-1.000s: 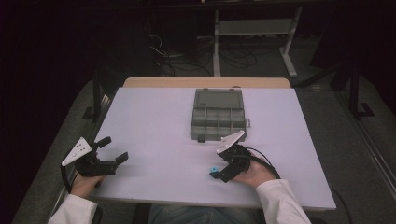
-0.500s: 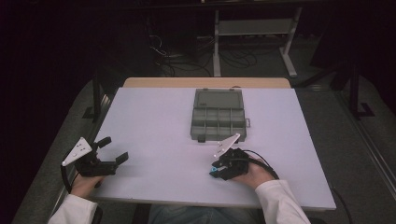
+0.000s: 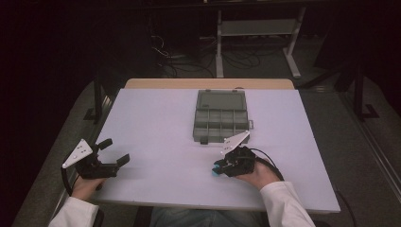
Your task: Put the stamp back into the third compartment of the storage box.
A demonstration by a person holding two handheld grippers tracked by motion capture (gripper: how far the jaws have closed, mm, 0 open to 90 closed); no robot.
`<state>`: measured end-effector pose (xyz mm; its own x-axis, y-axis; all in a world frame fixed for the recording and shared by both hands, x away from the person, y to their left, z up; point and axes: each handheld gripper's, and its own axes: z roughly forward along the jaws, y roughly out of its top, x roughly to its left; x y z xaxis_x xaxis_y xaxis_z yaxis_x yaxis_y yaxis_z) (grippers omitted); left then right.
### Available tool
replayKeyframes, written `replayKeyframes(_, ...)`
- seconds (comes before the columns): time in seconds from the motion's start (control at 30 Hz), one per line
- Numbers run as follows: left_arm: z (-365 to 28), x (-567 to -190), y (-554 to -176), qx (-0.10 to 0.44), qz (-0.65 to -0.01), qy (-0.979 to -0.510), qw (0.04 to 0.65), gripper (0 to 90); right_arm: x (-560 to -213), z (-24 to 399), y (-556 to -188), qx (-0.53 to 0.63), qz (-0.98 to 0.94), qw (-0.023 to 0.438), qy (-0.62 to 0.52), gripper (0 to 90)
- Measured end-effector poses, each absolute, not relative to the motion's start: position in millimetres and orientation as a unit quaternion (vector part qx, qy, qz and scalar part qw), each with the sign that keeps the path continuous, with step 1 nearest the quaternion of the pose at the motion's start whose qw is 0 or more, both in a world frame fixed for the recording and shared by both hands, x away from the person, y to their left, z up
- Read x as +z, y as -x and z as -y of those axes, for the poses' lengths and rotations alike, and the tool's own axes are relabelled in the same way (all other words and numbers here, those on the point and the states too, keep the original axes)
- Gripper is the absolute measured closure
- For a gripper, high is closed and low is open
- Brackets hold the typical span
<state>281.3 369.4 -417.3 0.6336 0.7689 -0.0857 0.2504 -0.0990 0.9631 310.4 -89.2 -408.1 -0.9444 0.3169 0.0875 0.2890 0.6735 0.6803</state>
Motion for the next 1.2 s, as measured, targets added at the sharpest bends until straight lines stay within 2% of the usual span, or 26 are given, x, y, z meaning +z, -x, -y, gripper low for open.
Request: replayKeyframes(1.2, -370, -417, -281, 0.230, -0.364, -0.705, 0.563, 0.0, -369, 98, -323, 0.405, -0.896, 0.036, -0.178, 71.4)
